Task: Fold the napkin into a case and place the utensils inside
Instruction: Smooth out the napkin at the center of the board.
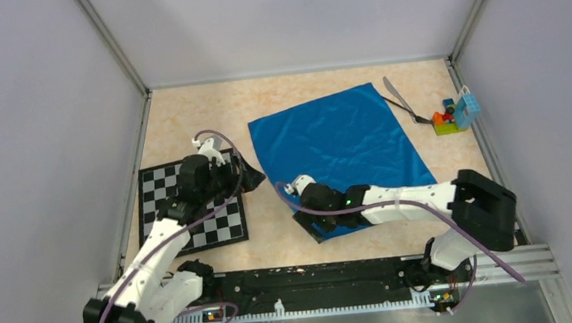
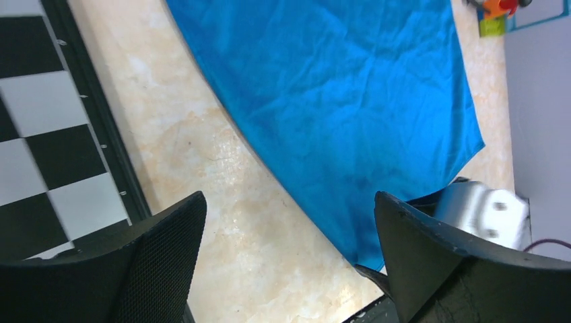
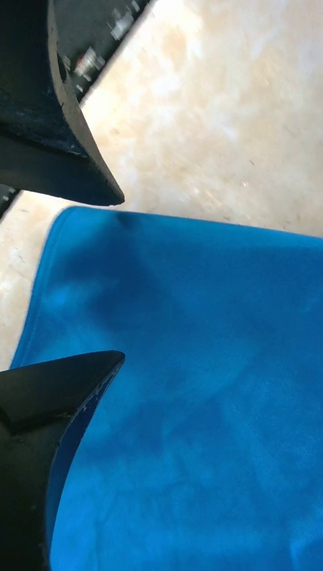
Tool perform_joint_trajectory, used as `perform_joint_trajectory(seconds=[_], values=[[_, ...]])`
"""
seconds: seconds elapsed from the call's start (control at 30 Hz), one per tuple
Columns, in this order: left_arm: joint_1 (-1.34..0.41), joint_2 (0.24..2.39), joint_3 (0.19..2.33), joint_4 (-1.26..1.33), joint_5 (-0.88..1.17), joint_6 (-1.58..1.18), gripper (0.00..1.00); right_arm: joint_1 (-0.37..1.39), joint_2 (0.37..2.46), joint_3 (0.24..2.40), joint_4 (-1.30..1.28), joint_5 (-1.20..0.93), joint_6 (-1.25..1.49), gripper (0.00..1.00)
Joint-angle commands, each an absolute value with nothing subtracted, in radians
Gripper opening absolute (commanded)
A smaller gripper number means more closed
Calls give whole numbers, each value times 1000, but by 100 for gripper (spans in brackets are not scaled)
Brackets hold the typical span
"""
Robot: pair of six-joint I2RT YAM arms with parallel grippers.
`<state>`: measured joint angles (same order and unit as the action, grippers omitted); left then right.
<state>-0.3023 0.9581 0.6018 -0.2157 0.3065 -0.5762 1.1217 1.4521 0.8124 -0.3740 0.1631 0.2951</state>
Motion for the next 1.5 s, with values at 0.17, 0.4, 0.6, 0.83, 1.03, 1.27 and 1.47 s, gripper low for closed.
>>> perform_joint_trajectory(seconds=[0.17,0.4,0.6,0.83,1.03,1.27,1.47], values=[[-301,668,588,-341,118,-591,99,1209,1610,948,-471,413,326,58],[-301,692,571,-328,202,-604,99,991,1374,816,-274,86,425,1],[-302,831,519,-153,434,-639,99,392,1305,585,-8,-628,659,49],[-476,1077,481,132,533,-785,93,374,1222,720,-280,-356,441,63],[-654,1269,462,378,416,-907,66,515,1130,739,-355,-202,362,65],[-817,1490,501,477,212,-1191,50,515,1127,705,-344,-182,401,63],[-928,1597,594,337,23,-1454,58,515,1082,679,-309,-180,410,63]])
